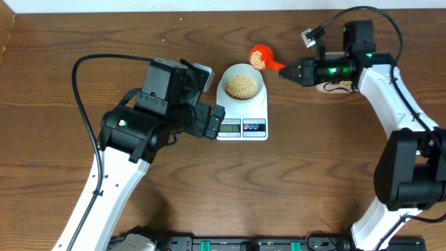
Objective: Scoop item into bowl and weigh 50g on scale
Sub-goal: 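Carry the scoop over the bowl on the scale, then tilt the scoop to pour soybeans into the bowl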
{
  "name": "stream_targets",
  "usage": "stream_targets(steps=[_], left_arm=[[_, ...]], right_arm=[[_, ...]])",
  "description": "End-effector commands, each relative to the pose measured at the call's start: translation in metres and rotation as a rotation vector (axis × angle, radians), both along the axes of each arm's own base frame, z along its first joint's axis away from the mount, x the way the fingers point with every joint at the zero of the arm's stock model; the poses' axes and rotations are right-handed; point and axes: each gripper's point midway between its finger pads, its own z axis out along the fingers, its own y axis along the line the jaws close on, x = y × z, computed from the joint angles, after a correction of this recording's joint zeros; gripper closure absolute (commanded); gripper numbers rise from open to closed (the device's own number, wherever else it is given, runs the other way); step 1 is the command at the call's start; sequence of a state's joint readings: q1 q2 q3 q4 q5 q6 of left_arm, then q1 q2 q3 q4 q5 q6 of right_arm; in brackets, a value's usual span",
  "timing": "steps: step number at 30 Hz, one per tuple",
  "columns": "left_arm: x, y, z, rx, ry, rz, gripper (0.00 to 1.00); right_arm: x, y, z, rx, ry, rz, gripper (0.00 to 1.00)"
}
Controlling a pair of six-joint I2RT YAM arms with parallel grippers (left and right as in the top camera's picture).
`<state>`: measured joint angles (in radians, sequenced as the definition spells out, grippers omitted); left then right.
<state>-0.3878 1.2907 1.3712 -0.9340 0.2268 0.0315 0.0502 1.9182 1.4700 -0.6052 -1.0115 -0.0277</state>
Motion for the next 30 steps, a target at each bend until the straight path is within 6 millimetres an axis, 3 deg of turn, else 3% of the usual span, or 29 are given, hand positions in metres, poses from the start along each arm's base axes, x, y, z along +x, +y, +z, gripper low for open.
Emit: stream_targets(steps=[1,30], left_arm=[[0.003,0.002,0.000,0.016,-0.008,-0.003,0.02],[0.003,0.002,0.000,0.016,-0.008,-0.003,0.02]], right_arm=[[0.005,0.002,-0.008,-0.057,0.001,-0.022,0.99],[0.004,0.046,-0.022,-0.333,-0.263,0.131,0.99]])
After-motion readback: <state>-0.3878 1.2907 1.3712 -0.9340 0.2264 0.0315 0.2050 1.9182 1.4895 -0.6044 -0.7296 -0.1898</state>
